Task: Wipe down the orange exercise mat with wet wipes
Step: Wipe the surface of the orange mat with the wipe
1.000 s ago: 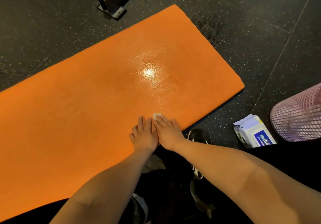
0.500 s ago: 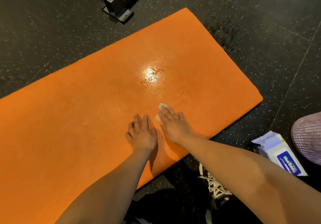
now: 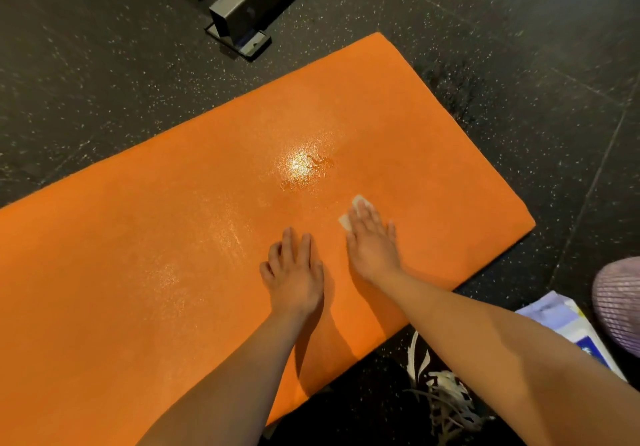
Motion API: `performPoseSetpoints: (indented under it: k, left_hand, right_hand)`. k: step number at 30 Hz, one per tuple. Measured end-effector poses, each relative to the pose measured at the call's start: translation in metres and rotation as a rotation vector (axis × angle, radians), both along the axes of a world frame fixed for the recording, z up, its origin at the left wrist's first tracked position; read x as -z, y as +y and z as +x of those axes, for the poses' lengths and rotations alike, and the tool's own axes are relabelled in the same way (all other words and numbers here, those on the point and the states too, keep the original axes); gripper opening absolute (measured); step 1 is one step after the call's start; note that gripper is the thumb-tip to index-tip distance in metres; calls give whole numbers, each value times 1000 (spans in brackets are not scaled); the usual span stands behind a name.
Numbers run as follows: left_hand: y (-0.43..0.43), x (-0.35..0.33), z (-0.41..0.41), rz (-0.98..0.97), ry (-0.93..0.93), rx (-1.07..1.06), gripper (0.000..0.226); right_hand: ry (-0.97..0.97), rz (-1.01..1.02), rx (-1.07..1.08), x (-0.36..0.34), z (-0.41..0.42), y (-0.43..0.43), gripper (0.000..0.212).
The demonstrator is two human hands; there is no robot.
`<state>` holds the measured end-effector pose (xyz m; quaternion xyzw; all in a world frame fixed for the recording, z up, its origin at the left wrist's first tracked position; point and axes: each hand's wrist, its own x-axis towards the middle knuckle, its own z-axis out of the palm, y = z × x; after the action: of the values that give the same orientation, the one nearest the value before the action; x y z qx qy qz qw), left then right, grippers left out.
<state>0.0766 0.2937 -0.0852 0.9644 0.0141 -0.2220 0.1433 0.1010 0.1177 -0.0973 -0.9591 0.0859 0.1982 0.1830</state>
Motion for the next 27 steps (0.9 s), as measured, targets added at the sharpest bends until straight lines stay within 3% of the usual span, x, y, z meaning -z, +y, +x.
performPoseSetpoints:
  k: [3, 9, 12, 15, 19, 22, 27]
  left_hand:
    - [-9, -5, 12, -15, 44, 5, 60]
    - [7, -5, 10, -148, 55, -3, 64]
    - [20, -7, 10, -155, 20, -55, 68]
    - [27, -11, 19, -78, 30, -145, 68]
    - [36, -9, 40, -63, 9, -255, 61]
    - [50, -1, 42, -111, -10, -288, 64]
    - [62, 10, 34, -140, -76, -249, 66]
  right_hand:
    - [31, 18, 128, -5, 8, 14, 62]
    - [38, 124, -363, -11, 7, 43, 63]
    - [15, 3, -220, -6, 16, 28, 78]
    - [7, -30, -52, -5, 21, 42, 77]
    - [-7, 118, -350, -8, 19, 93, 68]
    - [-46, 82, -491, 2, 36, 86, 70]
    - [-89, -20, -32, 11, 64, 62, 74]
